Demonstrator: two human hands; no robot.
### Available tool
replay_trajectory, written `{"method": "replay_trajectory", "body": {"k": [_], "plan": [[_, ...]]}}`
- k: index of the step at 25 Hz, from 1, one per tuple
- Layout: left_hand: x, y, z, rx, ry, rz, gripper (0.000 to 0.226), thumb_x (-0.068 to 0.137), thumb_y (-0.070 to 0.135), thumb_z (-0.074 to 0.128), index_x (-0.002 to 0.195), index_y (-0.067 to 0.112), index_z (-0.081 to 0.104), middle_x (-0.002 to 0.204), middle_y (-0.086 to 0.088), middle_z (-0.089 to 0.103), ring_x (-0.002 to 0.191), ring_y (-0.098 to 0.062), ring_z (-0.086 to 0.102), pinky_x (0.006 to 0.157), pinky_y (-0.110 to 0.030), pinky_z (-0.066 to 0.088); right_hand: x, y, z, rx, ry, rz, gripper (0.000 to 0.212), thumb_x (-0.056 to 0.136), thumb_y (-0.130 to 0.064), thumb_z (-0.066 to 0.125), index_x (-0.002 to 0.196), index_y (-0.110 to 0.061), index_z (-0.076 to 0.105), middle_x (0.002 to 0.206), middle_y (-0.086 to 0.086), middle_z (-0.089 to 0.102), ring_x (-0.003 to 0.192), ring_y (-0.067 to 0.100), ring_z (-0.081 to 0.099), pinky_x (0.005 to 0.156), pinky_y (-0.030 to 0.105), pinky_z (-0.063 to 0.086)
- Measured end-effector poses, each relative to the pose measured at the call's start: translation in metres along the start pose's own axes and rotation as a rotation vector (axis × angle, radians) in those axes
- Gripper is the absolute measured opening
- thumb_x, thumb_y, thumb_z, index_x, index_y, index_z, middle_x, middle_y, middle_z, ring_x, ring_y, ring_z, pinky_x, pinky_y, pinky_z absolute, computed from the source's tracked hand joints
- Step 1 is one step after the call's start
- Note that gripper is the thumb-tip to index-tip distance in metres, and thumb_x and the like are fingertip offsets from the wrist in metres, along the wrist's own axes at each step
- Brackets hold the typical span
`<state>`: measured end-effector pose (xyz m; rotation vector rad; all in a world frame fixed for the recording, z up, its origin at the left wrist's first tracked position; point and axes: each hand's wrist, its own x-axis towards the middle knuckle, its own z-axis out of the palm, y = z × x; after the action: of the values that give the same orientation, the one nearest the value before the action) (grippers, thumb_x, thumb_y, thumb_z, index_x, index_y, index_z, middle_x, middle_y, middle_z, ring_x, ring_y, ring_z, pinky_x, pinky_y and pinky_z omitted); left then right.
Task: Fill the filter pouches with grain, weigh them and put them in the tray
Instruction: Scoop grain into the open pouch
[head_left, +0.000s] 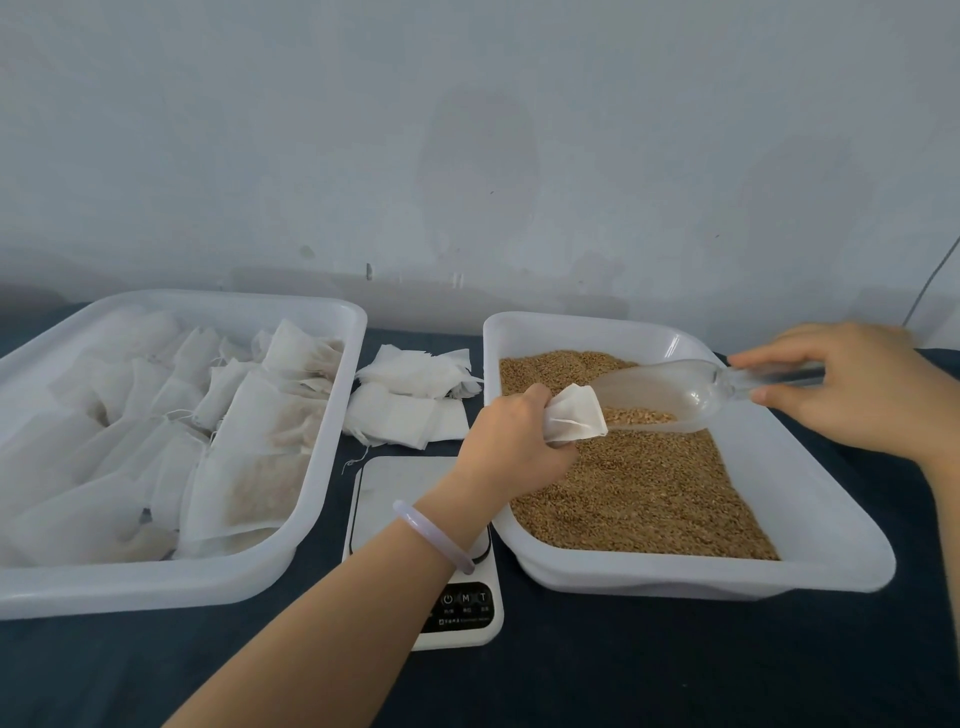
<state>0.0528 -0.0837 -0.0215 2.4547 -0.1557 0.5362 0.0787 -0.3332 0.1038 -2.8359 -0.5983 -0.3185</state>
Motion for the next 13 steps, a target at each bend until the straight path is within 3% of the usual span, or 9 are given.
{"method": "replay_trajectory", "body": {"k": [8,13], "plan": [[0.0,-0.001,0.0,-0.007,0.006,0.005,0.023,0.078,0.025,0.063,0.08,0.013,0.043,0.063,0.006,0.044,0.061,-0.019,0.048,0.047,-0.024,0.03,0.0,0.0,0.0,-0.017,0.017,0.01,0.028,0.079,-0.025,0.072,0.099,-0.044,0.067,0.104,-0.011,0.066,0.106,0.016,0.057,0.098,0.042,0.039],[-0.001,-0.001,0.0,-0.045,0.02,-0.016,0.024,0.078,0.025,0.064,0.078,0.013,0.043,0.063,0.004,0.046,0.061,-0.021,0.049,0.048,-0.026,0.032,-0.001,0.011,0.008,0.16,-0.088,0.065,0.036,0.08,-0.018,0.072,0.09,-0.051,0.062,0.096,-0.023,0.061,0.1,0.007,0.054,0.096,0.036,0.04]]}}
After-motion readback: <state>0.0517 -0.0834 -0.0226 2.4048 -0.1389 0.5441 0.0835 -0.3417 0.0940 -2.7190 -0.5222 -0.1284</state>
